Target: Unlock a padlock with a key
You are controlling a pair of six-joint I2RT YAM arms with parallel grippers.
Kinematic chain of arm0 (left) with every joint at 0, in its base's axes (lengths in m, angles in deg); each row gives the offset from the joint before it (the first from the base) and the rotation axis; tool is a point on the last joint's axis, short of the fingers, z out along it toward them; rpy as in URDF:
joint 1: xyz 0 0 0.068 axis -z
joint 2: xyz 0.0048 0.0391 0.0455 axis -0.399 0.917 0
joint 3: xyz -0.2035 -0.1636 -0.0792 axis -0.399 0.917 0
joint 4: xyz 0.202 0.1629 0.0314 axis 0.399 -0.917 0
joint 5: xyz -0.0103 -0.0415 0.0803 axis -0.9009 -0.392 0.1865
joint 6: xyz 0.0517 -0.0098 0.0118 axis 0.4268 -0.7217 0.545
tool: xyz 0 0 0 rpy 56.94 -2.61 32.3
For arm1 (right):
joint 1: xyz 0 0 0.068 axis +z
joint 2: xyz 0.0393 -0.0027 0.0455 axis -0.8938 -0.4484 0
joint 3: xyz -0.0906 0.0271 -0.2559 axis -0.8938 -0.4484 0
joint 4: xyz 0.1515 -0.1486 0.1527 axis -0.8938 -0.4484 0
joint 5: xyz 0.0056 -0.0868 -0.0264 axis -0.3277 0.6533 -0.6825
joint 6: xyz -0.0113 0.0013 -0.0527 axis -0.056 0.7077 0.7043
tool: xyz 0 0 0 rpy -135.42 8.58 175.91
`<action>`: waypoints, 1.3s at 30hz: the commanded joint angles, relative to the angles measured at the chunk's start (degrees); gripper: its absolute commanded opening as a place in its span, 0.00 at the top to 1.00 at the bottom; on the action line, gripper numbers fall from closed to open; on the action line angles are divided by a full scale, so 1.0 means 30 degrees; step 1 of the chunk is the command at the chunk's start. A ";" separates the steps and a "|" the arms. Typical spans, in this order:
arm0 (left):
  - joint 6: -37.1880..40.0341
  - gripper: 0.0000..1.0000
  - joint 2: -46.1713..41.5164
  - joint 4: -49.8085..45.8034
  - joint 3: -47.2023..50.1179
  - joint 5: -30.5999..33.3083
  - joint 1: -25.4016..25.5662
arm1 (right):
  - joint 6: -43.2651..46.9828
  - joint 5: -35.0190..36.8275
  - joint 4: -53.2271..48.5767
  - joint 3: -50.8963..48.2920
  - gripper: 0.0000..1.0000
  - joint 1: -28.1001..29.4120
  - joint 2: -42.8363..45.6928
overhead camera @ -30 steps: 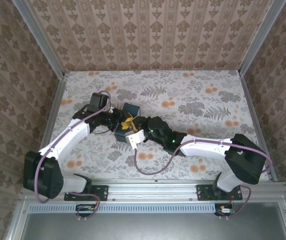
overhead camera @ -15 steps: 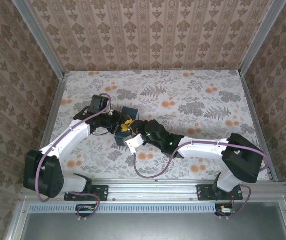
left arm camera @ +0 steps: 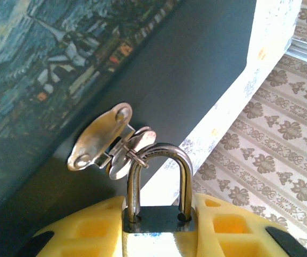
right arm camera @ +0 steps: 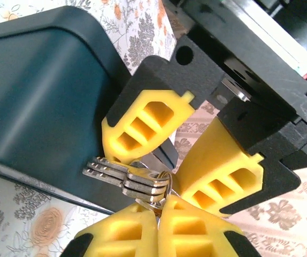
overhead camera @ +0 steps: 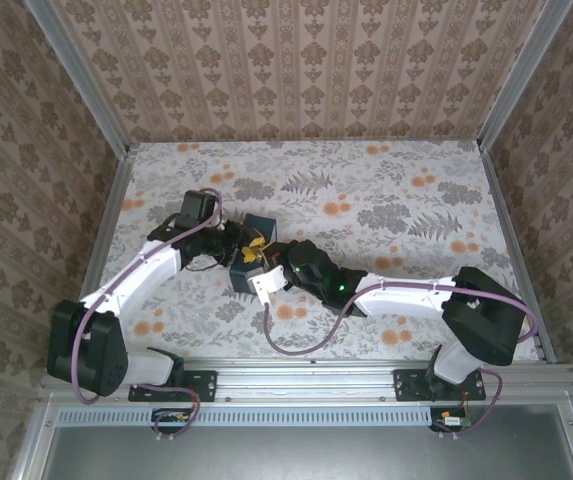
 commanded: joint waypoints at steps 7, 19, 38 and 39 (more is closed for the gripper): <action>-0.2573 1.00 -0.1149 0.5531 0.0429 0.0536 0.0360 | -1.0072 0.0704 0.3114 0.0938 1.00 0.1043 -0.0628; -0.3322 1.00 -0.1329 0.6444 0.0665 0.1507 0.0461 | -2.3365 0.2188 0.2052 0.0366 1.00 0.0510 0.1446; -0.1904 1.00 -0.0998 0.5129 -0.0247 0.0634 0.0562 | -1.7940 -0.7076 -0.5925 0.0201 0.76 -0.2603 0.5091; -0.1726 1.00 -0.0928 0.4935 -0.0401 0.0502 0.0572 | -1.6195 -0.6428 -0.5443 -0.0070 0.76 -0.2576 0.4924</action>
